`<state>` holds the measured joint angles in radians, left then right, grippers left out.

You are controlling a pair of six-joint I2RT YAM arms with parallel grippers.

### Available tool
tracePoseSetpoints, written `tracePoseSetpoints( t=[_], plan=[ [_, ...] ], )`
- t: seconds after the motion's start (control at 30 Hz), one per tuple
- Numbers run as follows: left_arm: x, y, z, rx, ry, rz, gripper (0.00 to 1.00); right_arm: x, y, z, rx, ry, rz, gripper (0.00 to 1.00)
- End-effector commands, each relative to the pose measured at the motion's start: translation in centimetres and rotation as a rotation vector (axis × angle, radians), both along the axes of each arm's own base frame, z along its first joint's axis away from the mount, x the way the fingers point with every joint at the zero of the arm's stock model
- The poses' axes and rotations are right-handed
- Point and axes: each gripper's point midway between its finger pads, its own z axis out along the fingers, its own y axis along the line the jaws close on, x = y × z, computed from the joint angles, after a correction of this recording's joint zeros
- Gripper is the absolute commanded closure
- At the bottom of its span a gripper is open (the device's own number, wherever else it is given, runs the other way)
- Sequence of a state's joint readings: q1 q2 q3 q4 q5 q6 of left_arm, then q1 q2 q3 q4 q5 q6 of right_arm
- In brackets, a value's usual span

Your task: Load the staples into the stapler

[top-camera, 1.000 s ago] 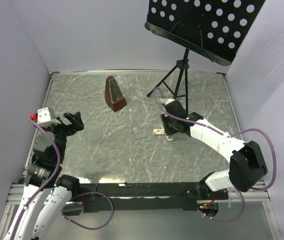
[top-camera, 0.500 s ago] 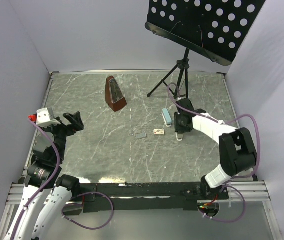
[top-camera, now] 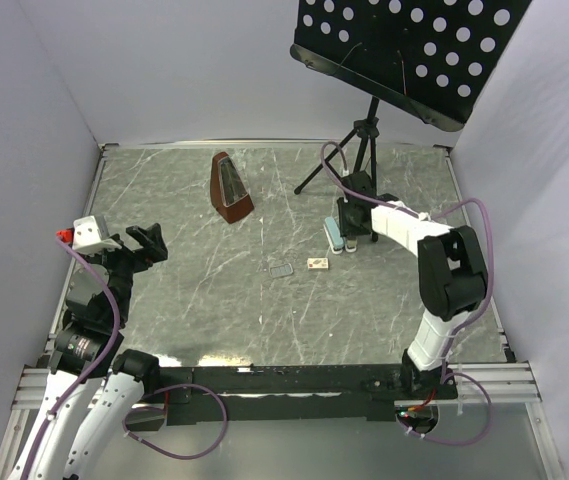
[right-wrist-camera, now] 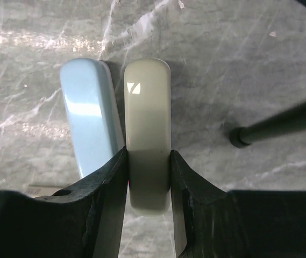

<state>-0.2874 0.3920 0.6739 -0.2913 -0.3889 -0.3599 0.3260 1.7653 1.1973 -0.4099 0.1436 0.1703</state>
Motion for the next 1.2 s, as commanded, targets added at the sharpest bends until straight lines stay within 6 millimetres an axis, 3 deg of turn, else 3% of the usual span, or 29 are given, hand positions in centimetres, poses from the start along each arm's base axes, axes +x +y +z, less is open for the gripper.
tracePoseSetpoints(
  t=[0.0,0.1,0.13,0.27,0.53,0.83,1.07,1.17],
  plan=[
    [0.0,-0.1,0.8,-0.013,-0.037,-0.003,0.01,1.3,-0.5,0.2,-0.012,-0.014,-0.011,0.87],
    [0.0,-0.1,0.9,-0.014,-0.040,-0.006,0.01,1.0,-0.7,0.4,-0.015,-0.020,-0.017,0.75],
    [0.0,-0.2,0.9,-0.015,-0.040,-0.009,0.01,1.0,-0.8,0.4,-0.014,-0.021,-0.020,0.65],
    [0.0,0.0,1.0,-0.023,-0.042,-0.002,0.01,0.7,-0.8,1.5,0.005,-0.044,-0.023,0.51],
    [-0.2,0.5,1.2,-0.046,-0.049,0.032,0.01,-1.3,-1.7,6.5,0.073,-0.179,-0.104,0.31],
    [-1.1,1.8,2.0,-0.084,-0.086,0.095,0.01,-7.1,-4.9,14.0,0.159,-0.448,-0.218,0.02],
    [-2.5,5.3,2.6,-0.256,-0.137,0.315,0.00,-13.0,-8.8,18.9,0.194,-0.731,-0.296,0.01],
    [-2.8,5.4,2.9,-0.235,-0.140,0.311,0.01,-15.3,-10.3,20.5,0.204,-0.834,-0.328,0.00]
  ],
)
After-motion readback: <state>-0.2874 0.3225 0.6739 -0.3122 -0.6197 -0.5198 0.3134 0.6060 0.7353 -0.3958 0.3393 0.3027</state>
